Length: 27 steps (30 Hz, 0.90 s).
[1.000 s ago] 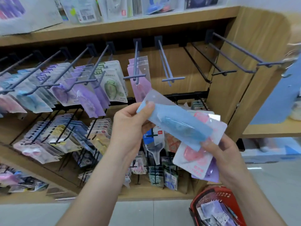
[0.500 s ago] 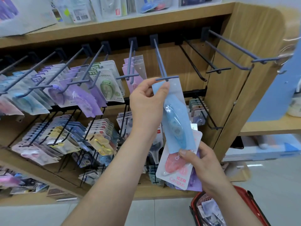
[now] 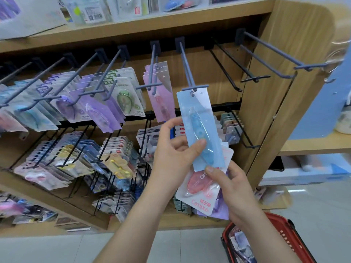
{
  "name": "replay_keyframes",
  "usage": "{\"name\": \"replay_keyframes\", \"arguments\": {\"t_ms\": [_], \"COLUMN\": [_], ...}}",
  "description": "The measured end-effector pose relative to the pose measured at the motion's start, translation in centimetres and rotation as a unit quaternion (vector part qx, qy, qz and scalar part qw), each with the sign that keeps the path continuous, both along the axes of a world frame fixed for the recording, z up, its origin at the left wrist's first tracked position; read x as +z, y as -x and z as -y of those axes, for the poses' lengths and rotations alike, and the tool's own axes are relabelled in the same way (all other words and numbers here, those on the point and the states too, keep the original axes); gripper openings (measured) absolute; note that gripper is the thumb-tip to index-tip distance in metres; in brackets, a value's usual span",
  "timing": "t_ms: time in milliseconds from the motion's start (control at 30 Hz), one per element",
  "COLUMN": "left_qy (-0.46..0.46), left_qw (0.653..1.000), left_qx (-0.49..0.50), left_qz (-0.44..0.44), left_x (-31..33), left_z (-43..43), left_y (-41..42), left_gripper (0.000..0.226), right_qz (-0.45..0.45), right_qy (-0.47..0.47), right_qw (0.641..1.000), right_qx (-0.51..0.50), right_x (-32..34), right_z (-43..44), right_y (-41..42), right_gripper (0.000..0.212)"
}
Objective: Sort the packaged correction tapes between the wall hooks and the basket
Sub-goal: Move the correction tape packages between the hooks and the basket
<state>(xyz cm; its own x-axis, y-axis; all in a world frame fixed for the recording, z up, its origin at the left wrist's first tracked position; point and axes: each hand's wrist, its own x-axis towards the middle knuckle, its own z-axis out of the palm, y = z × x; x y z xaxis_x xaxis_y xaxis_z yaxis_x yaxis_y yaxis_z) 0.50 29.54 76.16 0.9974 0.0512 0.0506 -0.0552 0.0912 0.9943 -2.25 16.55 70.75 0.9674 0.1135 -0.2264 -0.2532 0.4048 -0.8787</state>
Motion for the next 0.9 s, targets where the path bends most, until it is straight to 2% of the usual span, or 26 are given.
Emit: {"name": "replay_keyframes", "arguments": {"t_ms": [100,233,367,433,567,600,667,733,767,833,900], "left_qy": [-0.001,-0.039,-0.06,-0.064,-0.137,-0.147,-0.127,-0.07,-0.047,-0.01,0.02], "left_qw": [1.0,0.997,0.994,0.994,0.986,0.985,0.992,0.991,0.989,0.989,0.988], "left_qx": [0.02,0.072,0.089,0.085,0.09,0.087,0.013,-0.105,-0.128,-0.122,-0.103], "left_qz": [-0.02,0.006,0.01,0.0,-0.04,-0.035,-0.022,-0.036,-0.051,-0.086,-0.11], "left_x": [-0.1,-0.2,-0.2,-0.4,-1.6,-1.9,-2.5,-3.1,-3.4,-3.6,-3.7], "left_z": [-0.5,-0.7,-0.3,-0.2,-0.6,-0.8,-0.8,-0.3,-0.1,-0.3,-0.8], "left_y": [-0.6,-3.2,-6.3,-7.3,-5.9,-4.6,-1.6,1.0,1.7,2.0,1.8], "left_gripper": [0.032,0.025,0.02,0.024,0.054,0.054,0.044,0.044,0.048,0.054,0.052], "right_qz": [0.008,0.046,0.074,0.087,0.105,0.115,0.119,0.131,0.153,0.175,0.154], "right_qy": [0.027,0.13,0.142,0.137,0.115,0.113,0.101,0.096,0.107,0.118,0.106], "right_qw": [0.999,0.984,0.98,0.981,0.985,0.984,0.986,0.986,0.982,0.977,0.982], "right_qx": [-0.029,-0.111,-0.117,-0.104,-0.08,-0.072,-0.052,-0.038,-0.033,-0.027,-0.017], "right_x": [-0.5,-0.7,0.0,0.4,1.1,1.1,1.4,1.8,1.8,1.9,1.8], "right_z": [0.3,2.1,3.3,3.2,2.6,2.4,1.9,1.3,1.1,0.9,1.2], "right_y": [0.0,-0.2,0.1,0.1,0.1,0.0,-0.1,-0.1,-0.1,-0.1,-0.2], "right_gripper": [0.037,0.014,0.027,0.03,0.027,0.026,0.023,0.033,0.042,0.055,0.059]}}
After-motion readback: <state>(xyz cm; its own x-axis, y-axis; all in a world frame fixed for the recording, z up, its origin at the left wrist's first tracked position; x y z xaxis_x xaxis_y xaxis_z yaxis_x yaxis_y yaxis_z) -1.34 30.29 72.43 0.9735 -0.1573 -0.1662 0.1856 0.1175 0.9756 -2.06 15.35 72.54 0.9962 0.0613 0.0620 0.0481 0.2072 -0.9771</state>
